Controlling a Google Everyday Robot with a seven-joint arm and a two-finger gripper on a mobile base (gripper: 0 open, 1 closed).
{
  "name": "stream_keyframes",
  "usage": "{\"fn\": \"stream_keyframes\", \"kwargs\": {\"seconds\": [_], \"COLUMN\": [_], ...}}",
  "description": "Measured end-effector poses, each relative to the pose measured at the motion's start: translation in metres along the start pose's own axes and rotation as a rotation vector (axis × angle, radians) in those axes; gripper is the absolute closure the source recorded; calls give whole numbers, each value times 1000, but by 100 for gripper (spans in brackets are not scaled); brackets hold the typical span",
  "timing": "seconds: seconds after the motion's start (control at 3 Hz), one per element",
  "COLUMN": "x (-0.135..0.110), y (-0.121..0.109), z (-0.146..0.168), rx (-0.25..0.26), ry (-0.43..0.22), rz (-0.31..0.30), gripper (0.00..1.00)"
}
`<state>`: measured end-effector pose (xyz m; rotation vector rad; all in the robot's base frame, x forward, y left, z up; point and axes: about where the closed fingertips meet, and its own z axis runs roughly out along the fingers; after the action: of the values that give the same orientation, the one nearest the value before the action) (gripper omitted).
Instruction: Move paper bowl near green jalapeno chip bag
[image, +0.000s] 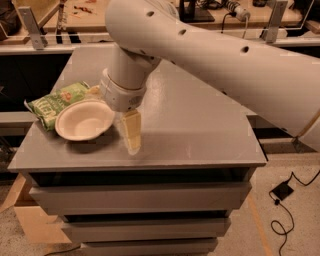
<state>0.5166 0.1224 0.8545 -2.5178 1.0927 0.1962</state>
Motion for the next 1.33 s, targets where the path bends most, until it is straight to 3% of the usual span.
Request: {"fn": "stream_keyframes", "kwargs": {"seconds": [0.67, 1.0, 1.33], "x": [66, 99, 126], "y": [30, 44, 67], "z": [-51, -73, -93], "rx": [-31, -42, -17], "ry": [176, 234, 260], "rz": [144, 216, 302], "gripper": [0, 0, 0]}}
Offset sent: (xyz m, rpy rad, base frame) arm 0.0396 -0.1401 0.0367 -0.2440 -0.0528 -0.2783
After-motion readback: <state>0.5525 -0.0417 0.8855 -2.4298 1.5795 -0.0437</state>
